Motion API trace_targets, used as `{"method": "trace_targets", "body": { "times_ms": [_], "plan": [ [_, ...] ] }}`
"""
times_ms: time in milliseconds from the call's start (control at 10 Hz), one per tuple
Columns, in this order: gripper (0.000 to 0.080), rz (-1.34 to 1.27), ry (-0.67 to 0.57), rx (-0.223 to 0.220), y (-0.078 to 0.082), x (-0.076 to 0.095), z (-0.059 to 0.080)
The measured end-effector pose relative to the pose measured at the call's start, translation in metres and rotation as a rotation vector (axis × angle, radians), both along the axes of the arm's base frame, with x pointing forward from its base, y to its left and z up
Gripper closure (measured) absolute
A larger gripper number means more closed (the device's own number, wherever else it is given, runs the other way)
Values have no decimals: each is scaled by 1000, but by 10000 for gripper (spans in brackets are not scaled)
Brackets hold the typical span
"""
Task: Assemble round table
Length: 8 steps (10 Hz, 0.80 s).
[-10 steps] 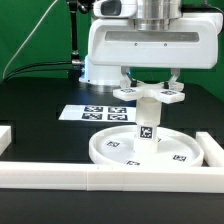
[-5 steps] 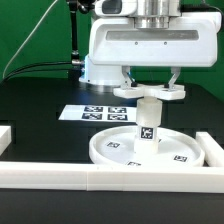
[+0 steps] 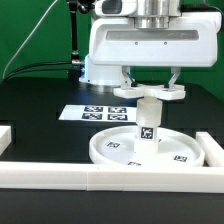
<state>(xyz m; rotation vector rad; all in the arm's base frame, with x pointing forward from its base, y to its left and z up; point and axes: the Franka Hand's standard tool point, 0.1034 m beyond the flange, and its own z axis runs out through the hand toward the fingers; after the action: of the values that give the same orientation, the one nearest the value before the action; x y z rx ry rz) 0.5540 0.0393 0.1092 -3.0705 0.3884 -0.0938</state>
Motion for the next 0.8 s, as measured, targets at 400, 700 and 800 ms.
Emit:
{"method": "trace_targets", "body": {
  "times_ms": [400, 700, 800],
  "plan": [
    [357, -313, -36, 61, -1, 2, 0],
    [357, -670, -61, 134, 0, 5, 0],
    [357, -813, -54, 167, -1, 5, 0]
  ]
}}
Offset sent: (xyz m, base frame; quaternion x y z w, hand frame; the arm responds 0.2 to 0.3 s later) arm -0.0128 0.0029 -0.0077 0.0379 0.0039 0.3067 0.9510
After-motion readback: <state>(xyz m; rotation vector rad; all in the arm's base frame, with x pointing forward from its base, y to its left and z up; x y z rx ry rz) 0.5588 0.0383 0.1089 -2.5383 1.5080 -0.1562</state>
